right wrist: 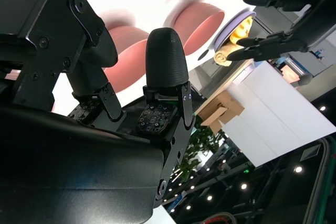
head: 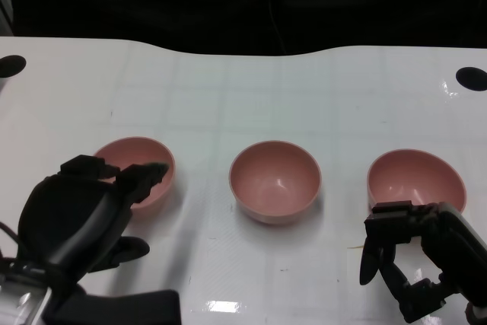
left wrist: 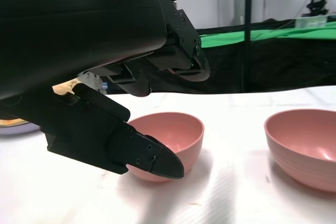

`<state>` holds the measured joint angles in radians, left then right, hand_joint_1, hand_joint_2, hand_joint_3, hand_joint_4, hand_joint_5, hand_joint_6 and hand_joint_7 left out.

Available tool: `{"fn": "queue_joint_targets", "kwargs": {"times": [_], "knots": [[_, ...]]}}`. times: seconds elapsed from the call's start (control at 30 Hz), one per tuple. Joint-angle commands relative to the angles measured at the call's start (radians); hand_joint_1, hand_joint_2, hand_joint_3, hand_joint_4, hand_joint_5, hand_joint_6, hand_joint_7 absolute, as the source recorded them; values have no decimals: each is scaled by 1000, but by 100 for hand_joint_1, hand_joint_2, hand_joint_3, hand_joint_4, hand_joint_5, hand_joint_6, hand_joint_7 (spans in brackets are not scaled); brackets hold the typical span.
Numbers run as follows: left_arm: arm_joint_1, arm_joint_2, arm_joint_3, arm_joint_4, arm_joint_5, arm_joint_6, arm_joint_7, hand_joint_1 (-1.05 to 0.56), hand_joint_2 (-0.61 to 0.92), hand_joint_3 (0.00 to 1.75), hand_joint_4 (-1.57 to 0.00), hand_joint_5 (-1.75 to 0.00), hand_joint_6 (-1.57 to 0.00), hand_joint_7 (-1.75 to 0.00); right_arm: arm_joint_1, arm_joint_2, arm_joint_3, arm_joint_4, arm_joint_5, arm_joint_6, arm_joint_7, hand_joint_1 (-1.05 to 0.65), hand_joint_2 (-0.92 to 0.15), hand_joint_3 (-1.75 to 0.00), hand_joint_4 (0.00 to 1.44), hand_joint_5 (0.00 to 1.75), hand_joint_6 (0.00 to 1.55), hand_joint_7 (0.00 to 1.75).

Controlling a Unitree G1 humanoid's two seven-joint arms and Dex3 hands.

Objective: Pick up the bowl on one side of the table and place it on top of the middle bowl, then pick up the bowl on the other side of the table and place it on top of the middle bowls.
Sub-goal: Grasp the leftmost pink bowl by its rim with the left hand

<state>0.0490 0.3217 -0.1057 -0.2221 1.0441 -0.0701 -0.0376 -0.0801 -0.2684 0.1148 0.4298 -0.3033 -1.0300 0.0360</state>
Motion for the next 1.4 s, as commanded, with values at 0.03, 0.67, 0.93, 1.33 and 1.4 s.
{"fn": "queue_joint_targets", "kwargs": {"times": [0.03,0.67,0.93,1.33,1.4], "knots": [[-40,3,-37,33,47,78,-25,-60,92,2,-34,-38,-35,0,0,-9,-9,2,-7,-5,-13,24,-5,-171,98,174,98,128],[-270,-11,-258,373,156,308,5,-60,92,9,-51,-32,-45,-3,8,-8,-7,-13,-13,2,-18,23,-4,-173,99,175,99,128],[-414,-20,-342,679,111,290,54,-45,92,21,-90,-59,-88,-7,17,-7,-5,-26,-14,5,-17,21,-6,-171,97,175,97,128],[-455,16,-362,772,-27,155,259,-30,91,12,-75,-175,-83,-98,14,-5,-5,-21,-19,-3,-22,19,-7,-171,97,175,96,129],[-454,25,-364,742,-25,146,303,-30,91,10,-78,-175,-83,-96,15,-5,-5,-24,-19,3,-21,20,-6,-170,97,175,96,129]]}}
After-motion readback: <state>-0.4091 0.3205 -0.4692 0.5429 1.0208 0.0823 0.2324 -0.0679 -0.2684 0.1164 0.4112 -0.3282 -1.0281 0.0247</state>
